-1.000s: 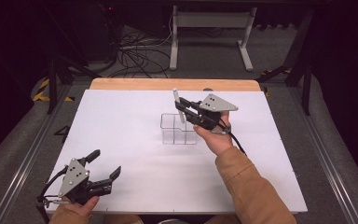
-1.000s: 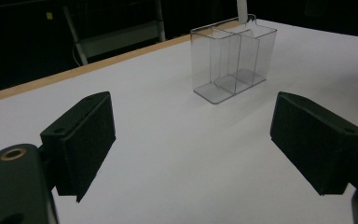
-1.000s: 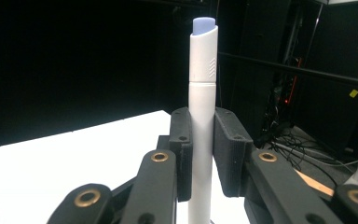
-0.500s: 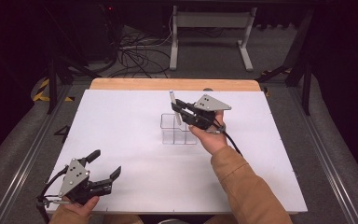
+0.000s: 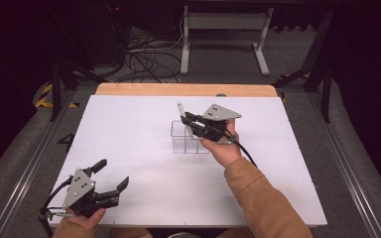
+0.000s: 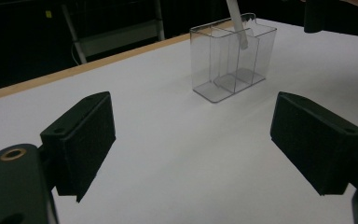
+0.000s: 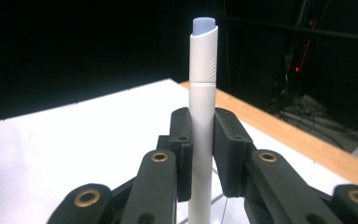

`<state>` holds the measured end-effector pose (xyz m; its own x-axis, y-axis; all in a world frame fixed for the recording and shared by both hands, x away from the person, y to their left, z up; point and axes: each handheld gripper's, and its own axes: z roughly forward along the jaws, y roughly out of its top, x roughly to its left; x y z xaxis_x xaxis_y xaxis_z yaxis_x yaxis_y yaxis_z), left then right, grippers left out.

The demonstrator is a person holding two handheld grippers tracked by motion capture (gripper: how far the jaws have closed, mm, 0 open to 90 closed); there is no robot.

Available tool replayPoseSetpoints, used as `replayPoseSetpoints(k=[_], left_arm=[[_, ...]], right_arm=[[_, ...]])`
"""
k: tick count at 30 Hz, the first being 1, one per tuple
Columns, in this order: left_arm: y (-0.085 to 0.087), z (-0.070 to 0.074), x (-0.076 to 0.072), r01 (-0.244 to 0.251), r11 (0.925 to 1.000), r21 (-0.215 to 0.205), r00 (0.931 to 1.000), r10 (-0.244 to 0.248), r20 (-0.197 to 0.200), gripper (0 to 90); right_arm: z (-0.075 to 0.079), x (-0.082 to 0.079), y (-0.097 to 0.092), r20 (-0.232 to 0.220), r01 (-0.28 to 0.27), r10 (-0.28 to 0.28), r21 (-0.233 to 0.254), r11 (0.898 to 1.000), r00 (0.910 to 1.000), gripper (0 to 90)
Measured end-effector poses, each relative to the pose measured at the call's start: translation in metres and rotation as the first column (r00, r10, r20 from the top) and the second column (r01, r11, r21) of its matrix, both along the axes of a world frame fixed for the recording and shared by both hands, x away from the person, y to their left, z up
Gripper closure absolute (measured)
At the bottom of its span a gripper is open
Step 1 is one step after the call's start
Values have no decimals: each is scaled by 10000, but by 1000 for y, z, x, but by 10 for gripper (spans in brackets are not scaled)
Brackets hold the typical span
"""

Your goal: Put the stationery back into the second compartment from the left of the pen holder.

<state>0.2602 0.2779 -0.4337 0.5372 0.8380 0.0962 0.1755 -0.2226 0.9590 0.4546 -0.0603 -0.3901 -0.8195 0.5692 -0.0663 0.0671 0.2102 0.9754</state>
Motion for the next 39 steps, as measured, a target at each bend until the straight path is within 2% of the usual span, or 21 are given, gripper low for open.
replayPoseSetpoints(k=[8,14,15,17,20,21,22,25,26,32,39], left_arm=[[0,0,0,17,10000,50,10000,-17,-1,148],[0,0,1,41,9999,97,10000,-41,10,148],[0,0,1,43,9999,100,10000,-43,9,148],[0,0,1,45,10000,87,10000,-45,-12,148],[-1,0,1,42,9999,101,10000,-42,-20,148],[-1,0,1,27,10000,82,10000,-26,-26,148],[-1,0,1,24,10000,80,10000,-24,-26,148],[-1,0,1,16,10000,87,10000,-16,-27,147],[-1,0,1,11,10000,87,10000,-10,-29,147],[0,0,0,-28,10000,83,10000,28,-16,147],[0,0,0,-54,10000,-15,10000,54,-29,146]], right_arm=[[-2,0,-1,-211,172,-179,-349,9992,9996,783],[-5,-1,-4,-569,296,-326,-527,9982,9978,777],[-5,0,-4,-618,382,-421,-633,9973,9972,746],[-6,0,-5,-670,565,-616,-753,9956,9958,609],[-4,0,-7,-461,741,-785,-908,9931,9958,508],[-2,-2,-7,-320,863,-896,-921,9920,9955,434],[-2,-2,-7,-320,863,-896,-921,9920,9955,434],[2,-6,-8,-198,799,-816,-769,9938,9965,321],[5,-10,-8,-42,744,-749,-708,9947,9972,257],[15,-20,-10,115,511,-507,-436,9977,9986,169],[23,-27,-11,153,256,-253,-185,9995,9996,146]])
